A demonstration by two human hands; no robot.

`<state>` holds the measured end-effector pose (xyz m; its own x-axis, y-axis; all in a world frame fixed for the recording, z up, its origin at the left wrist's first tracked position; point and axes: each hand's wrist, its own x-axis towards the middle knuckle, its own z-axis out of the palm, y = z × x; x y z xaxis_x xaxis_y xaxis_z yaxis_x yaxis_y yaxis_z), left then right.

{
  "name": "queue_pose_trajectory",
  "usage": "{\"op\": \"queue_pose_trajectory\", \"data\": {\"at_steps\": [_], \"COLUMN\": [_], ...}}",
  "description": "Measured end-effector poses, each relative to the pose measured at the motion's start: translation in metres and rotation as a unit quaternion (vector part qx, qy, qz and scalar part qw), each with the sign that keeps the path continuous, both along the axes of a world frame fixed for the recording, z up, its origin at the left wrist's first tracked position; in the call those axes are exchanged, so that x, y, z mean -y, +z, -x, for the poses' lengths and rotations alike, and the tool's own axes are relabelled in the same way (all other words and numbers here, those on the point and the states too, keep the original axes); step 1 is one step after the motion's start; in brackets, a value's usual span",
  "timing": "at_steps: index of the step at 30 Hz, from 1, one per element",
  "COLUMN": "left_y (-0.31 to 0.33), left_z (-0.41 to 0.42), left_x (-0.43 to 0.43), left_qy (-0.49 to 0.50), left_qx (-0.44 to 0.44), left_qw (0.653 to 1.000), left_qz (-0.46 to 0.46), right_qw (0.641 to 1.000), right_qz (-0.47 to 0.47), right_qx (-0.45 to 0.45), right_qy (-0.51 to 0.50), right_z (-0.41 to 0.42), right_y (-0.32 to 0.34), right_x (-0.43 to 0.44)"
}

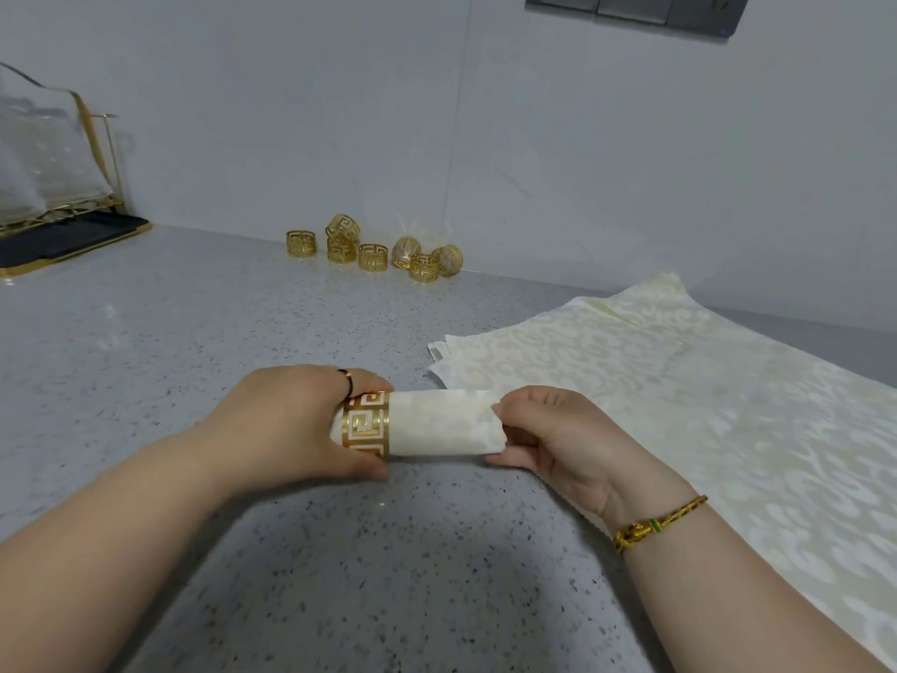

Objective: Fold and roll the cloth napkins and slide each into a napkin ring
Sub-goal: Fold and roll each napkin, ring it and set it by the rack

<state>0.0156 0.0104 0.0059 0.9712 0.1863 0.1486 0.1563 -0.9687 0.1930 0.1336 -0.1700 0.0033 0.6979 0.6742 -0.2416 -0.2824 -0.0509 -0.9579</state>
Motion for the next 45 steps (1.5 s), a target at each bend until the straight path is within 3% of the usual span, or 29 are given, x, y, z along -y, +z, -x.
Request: {"op": "queue_pose_trajectory", "data": {"at_steps": [10,13,15,16,19,21,25,31,35,37,41,43,45], "left_y": [-0.005,-0.005,-0.006,-0.007,-0.008,-0.008,-0.009,-0.008,-0.013,-0.014,-0.018,-0.021,-0.022], "left_z": [-0.007,-0.006,-0.006,-0.006,-0.006,-0.007,-0.007,0.012,0.038,0.046,0.058,0.066,0.078], "left_x": [0.009,0.008,0.007,0.006,0.006,0.006,0.002,-0.018,-0.022,-0.018,-0.017,-0.018,-0.021], "left_qy": [-0.02,-0.012,-0.015,-0.019,-0.019,-0.012,-0.009,0.027,0.049,0.053,0.051,0.058,0.068], "left_qx": [-0.013,-0.025,-0.028,-0.029,-0.029,-0.029,-0.033,-0.037,-0.007,0.005,0.034,0.05,0.067], "left_qw": [1.0,1.0,0.999,0.999,0.999,0.999,0.999,0.998,0.996,0.997,0.998,0.997,0.995], "left_qz": [-0.009,-0.011,-0.013,-0.012,-0.018,-0.028,-0.018,0.046,0.069,0.048,-0.014,-0.03,-0.031], "right_qw": [1.0,0.995,0.968,0.937,0.801,0.744,0.756,0.763,0.695,0.68,0.595,0.587,0.603], "right_qz": [0.013,0.053,0.109,0.136,0.233,0.247,0.207,0.231,0.207,0.23,0.252,0.244,0.239], "right_qx": [0.006,0.083,0.224,0.319,0.548,0.613,0.617,0.597,0.684,0.688,0.759,0.768,0.755], "right_qy": [0.021,-0.004,-0.046,-0.047,0.065,0.099,0.064,0.089,0.08,0.101,0.08,0.079,0.101], "right_z": [0.003,0.004,0.005,0.006,0.009,0.009,0.004,0.004,0.014,0.022,0.037,0.042,0.049], "right_y": [-0.004,-0.005,-0.005,-0.006,-0.01,-0.014,-0.018,-0.019,-0.019,-0.018,-0.014,-0.013,-0.012], "right_x": [-0.002,-0.003,-0.004,-0.004,-0.004,-0.004,-0.005,-0.004,-0.011,-0.018,-0.032,-0.039,-0.046]}}
